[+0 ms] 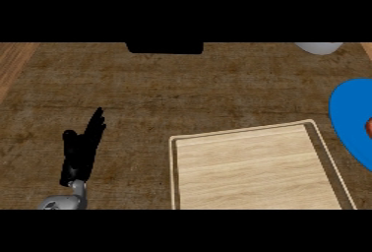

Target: Pick the squash from the tray and place it in the plate

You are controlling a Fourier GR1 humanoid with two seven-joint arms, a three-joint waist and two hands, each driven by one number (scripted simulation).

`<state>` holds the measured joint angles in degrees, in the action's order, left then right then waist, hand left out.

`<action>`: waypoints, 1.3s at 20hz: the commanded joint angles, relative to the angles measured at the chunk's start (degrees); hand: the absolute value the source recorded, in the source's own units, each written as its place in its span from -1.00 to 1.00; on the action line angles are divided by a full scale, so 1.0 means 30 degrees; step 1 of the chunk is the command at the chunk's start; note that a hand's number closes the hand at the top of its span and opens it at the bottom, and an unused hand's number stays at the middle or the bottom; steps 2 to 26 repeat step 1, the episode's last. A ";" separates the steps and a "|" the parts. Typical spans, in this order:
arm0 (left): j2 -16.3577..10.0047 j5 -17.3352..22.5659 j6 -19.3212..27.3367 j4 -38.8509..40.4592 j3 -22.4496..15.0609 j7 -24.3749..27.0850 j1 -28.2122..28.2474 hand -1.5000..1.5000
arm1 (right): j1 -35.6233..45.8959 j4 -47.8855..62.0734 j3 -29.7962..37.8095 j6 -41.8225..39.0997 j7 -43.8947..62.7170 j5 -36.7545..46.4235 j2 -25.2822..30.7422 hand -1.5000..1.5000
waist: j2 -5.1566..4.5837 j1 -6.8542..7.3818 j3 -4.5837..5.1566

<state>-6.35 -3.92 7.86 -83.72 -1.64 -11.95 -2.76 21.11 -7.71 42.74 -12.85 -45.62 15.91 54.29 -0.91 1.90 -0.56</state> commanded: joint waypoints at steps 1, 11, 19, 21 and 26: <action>0.0299 -0.0346 0.0347 0.0130 -0.0231 -0.0216 -0.0517 0.00 | -0.0401 -0.0003 0.0066 -0.0019 0.0075 -0.0011 0.0582 -1.00 | -0.0039 -0.0083 -0.0034; 0.0299 -0.0346 0.0347 0.0130 -0.0231 -0.0216 -0.0517 0.00 | -0.0401 -0.0003 0.0066 -0.0019 0.0075 -0.0011 0.0582 -1.00 | -0.0039 -0.0083 -0.0034; 0.0299 -0.0346 0.0347 0.0130 -0.0231 -0.0216 -0.0517 0.00 | -0.0401 -0.0003 0.0066 -0.0019 0.0075 -0.0011 0.0582 -1.00 | -0.0039 -0.0083 -0.0034; 0.0299 -0.0346 0.0347 0.0130 -0.0231 -0.0216 -0.0517 0.00 | -0.0401 -0.0003 0.0066 -0.0019 0.0075 -0.0011 0.0582 -1.00 | -0.0039 -0.0083 -0.0034; 0.0299 -0.0346 0.0347 0.0130 -0.0231 -0.0216 -0.0517 0.00 | -0.0401 -0.0003 0.0066 -0.0019 0.0075 -0.0011 0.0582 -1.00 | -0.0039 -0.0083 -0.0034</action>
